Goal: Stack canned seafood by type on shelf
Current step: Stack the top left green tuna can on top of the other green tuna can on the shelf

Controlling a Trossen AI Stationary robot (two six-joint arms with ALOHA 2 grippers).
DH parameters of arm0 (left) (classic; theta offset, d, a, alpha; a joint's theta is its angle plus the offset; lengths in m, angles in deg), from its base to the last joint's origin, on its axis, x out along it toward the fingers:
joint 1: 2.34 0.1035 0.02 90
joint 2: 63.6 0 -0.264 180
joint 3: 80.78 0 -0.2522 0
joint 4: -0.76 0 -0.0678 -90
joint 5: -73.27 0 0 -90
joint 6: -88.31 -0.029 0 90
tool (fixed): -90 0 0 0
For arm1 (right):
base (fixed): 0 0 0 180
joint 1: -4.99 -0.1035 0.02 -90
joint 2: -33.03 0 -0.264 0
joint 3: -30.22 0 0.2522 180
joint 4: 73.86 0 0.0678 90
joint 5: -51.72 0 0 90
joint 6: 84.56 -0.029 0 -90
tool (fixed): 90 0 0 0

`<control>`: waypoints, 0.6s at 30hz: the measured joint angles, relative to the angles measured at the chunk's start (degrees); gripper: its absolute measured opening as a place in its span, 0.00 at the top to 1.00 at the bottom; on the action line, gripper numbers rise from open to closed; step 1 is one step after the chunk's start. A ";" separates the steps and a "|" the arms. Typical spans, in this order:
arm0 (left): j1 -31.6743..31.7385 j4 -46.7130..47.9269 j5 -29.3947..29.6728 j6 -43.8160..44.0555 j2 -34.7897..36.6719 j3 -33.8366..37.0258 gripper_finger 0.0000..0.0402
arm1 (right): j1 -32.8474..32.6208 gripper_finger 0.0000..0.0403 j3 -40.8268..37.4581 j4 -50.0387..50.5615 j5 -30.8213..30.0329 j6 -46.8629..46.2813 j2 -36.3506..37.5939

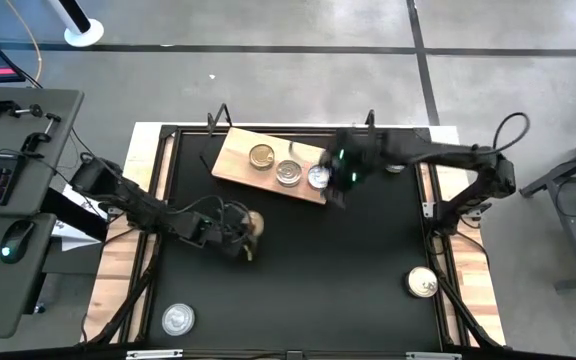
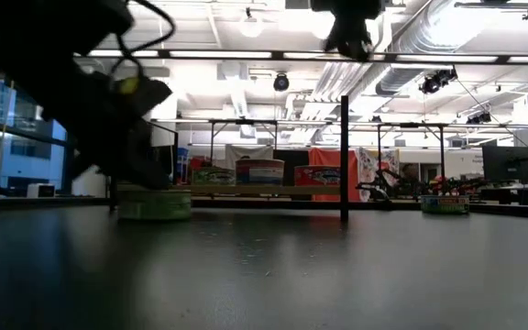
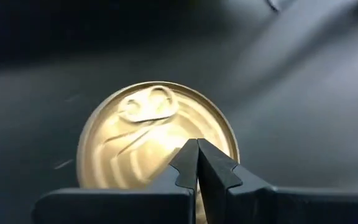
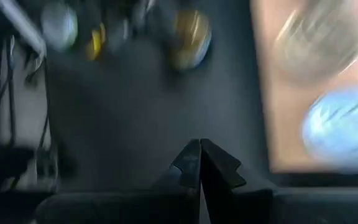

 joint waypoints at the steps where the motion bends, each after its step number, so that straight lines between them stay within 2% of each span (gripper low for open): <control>1: 0.59 -3.03 -1.37 -3.36 -1.25 0.00 1.00 | -1.58 1.00 -3.06 -0.13 0.50 -1.25 0.02; 4: 2.48 -12.36 -5.89 -9.92 -5.05 -0.22 1.00 | -6.83 1.00 -12.82 -1.74 0.81 -6.42 -0.13; 9: 5.04 -21.17 -10.30 -18.33 -11.42 -2.75 1.00 | -14.96 1.00 -27.27 -14.42 2.22 -18.55 -0.13; 15: 6.45 -23.02 -20.67 -35.99 -18.20 -12.21 1.00 | -22.17 1.00 -34.65 -30.35 1.21 -29.01 -0.13; 18: 7.33 -19.76 -24.25 -47.09 -19.57 -16.35 1.00 | -23.72 1.00 -35.54 -32.54 -2.38 -31.20 -0.11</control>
